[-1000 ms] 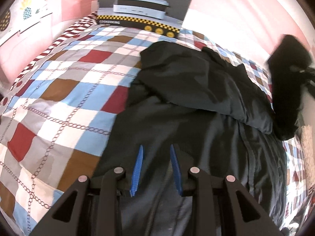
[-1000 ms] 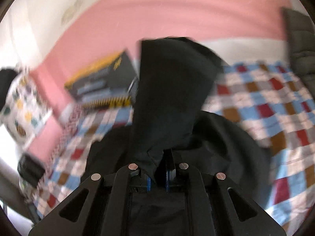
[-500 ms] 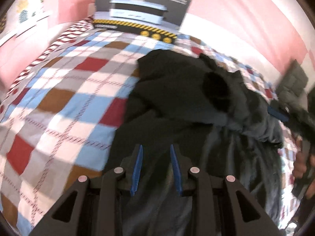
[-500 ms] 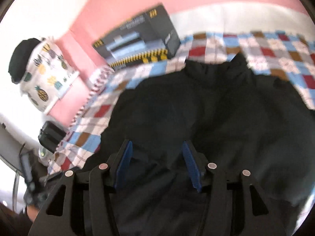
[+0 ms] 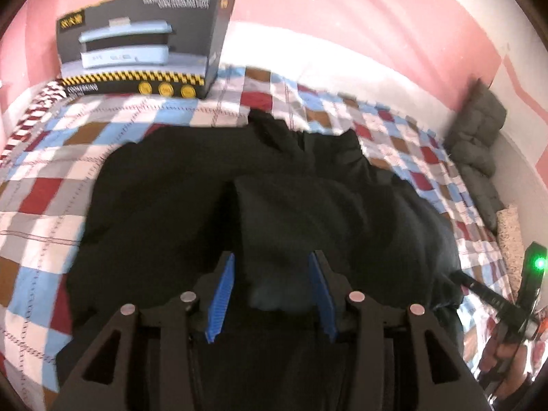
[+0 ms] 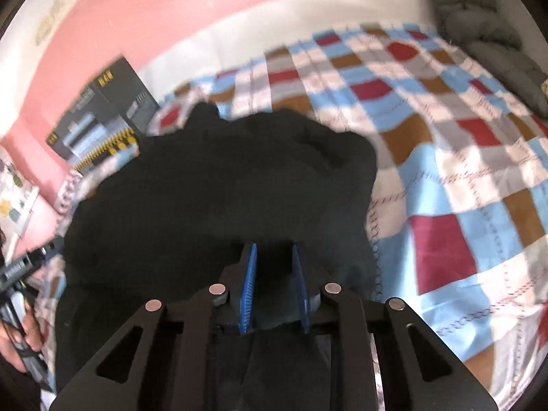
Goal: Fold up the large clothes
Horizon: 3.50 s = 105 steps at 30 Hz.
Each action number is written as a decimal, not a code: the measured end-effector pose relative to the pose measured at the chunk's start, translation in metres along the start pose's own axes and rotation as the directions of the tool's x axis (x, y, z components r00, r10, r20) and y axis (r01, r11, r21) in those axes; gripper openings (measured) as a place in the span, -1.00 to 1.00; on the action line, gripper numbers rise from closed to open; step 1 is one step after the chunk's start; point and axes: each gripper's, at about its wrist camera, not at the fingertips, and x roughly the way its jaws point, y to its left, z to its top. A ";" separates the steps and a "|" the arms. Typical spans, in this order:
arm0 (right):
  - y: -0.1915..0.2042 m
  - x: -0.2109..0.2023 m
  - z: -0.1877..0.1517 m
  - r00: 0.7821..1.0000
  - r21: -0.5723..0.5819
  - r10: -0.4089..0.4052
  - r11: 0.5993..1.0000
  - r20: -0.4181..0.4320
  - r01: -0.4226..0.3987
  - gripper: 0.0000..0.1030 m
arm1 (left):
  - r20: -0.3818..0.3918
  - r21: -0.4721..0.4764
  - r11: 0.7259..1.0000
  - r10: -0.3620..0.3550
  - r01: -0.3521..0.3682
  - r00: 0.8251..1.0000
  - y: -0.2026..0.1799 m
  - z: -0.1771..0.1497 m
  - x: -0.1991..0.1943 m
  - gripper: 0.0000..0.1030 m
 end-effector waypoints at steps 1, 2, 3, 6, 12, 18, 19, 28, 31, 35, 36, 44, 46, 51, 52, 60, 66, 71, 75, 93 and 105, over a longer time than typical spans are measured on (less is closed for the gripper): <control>0.003 0.012 -0.002 1.000 -0.006 0.007 1.000 -0.022 -0.007 -0.57 | -0.021 0.001 1.000 0.019 -0.019 1.000 0.002 -0.002 0.011 -0.09; 0.007 0.022 -0.004 0.999 -0.019 0.011 1.000 -0.035 -0.012 -0.57 | -0.040 0.000 0.999 0.035 -0.035 0.999 0.005 -0.005 0.020 -0.09; 0.011 0.029 -0.006 0.999 -0.039 0.009 0.999 -0.037 -0.010 -0.57 | -0.056 -0.003 0.999 0.046 -0.046 0.997 0.009 -0.009 0.026 -0.04; 0.022 0.038 -0.007 0.999 -0.096 0.006 0.995 -0.039 -0.010 -0.56 | -0.070 -0.028 0.999 0.033 -0.035 0.997 0.019 -0.015 0.032 -0.04; 0.009 0.004 0.010 0.998 -0.082 0.042 0.996 0.040 -0.038 -0.56 | 0.035 0.001 0.994 0.106 -0.106 0.994 0.011 0.003 0.001 -0.14; -0.015 0.006 0.046 0.995 -0.018 -0.021 1.000 0.096 0.023 -0.56 | 0.088 0.127 0.989 0.059 -0.070 0.994 -0.030 0.025 0.019 -0.15; -0.015 0.014 0.049 0.996 -0.014 -0.023 1.000 0.083 0.025 -0.56 | 0.072 0.149 0.985 0.080 -0.090 0.994 -0.032 0.024 0.034 -0.18; -0.010 0.059 0.044 0.997 -0.059 -0.078 0.995 -0.014 0.078 -0.56 | 0.029 0.228 0.954 0.194 -0.195 0.981 -0.021 0.013 0.085 -0.23; -0.003 0.025 0.038 0.997 -0.060 -0.076 0.995 0.024 0.078 -0.56 | 0.036 0.194 0.958 0.207 -0.210 0.978 -0.014 0.012 0.061 -0.30; 0.000 0.000 0.009 0.998 -0.086 -0.066 0.994 0.025 0.068 -0.56 | 0.053 0.172 0.954 0.239 -0.245 0.969 0.010 -0.002 0.034 -0.29; 0.000 0.009 0.000 0.996 -0.107 -0.083 0.991 -0.021 0.080 -0.56 | 0.023 0.168 0.952 0.258 -0.258 0.966 0.017 -0.005 0.038 -0.29; 0.015 -0.037 -0.022 0.997 -0.079 -0.082 0.993 0.008 0.082 -0.43 | 0.044 0.085 0.964 0.248 -0.251 0.968 0.032 -0.035 -0.035 -0.31; 0.022 -0.062 -0.039 0.998 -0.083 -0.058 0.995 0.028 0.060 -0.35 | 0.056 0.084 0.969 0.229 -0.233 0.972 0.029 -0.048 -0.058 -0.31; 0.038 -0.110 -0.082 0.999 -0.068 -0.028 0.997 0.042 0.031 -0.31 | 0.071 0.124 0.970 0.202 -0.209 0.977 0.014 -0.089 -0.109 -0.31; 0.041 -0.118 -0.089 0.999 -0.067 -0.024 0.997 0.043 0.027 -0.31 | 0.073 0.130 0.970 0.196 -0.204 0.978 0.011 -0.098 -0.119 -0.31; 0.058 -0.178 -0.146 0.998 -0.050 -0.008 0.999 0.065 0.011 -0.31 | 0.076 0.131 0.981 0.137 -0.146 0.988 -0.004 -0.151 -0.182 -0.30; 0.071 -0.198 -0.181 0.999 -0.094 -0.001 0.996 0.046 0.005 -0.31 | 0.073 0.117 0.986 0.110 -0.118 0.991 -0.008 -0.185 -0.211 -0.30; 0.074 -0.207 -0.202 0.999 -0.108 0.015 0.994 0.038 -0.011 0.01 | 0.062 0.107 0.987 0.114 -0.120 0.991 -0.006 -0.204 -0.224 -0.30; 0.077 -0.212 -0.215 0.999 -0.121 0.023 0.993 0.039 -0.018 0.04 | 0.058 0.098 0.987 0.123 -0.128 0.991 -0.003 -0.213 -0.231 -0.30; 0.048 -0.209 -0.235 1.000 -0.051 0.003 0.999 0.010 -0.003 0.04 | 0.032 0.043 0.983 0.175 -0.177 0.984 0.026 -0.236 -0.241 -0.30; -0.002 -0.191 -0.237 0.998 0.070 -0.012 0.997 -0.054 0.016 0.20 | -0.004 -0.036 0.970 0.242 -0.242 0.970 0.077 -0.229 -0.226 -0.04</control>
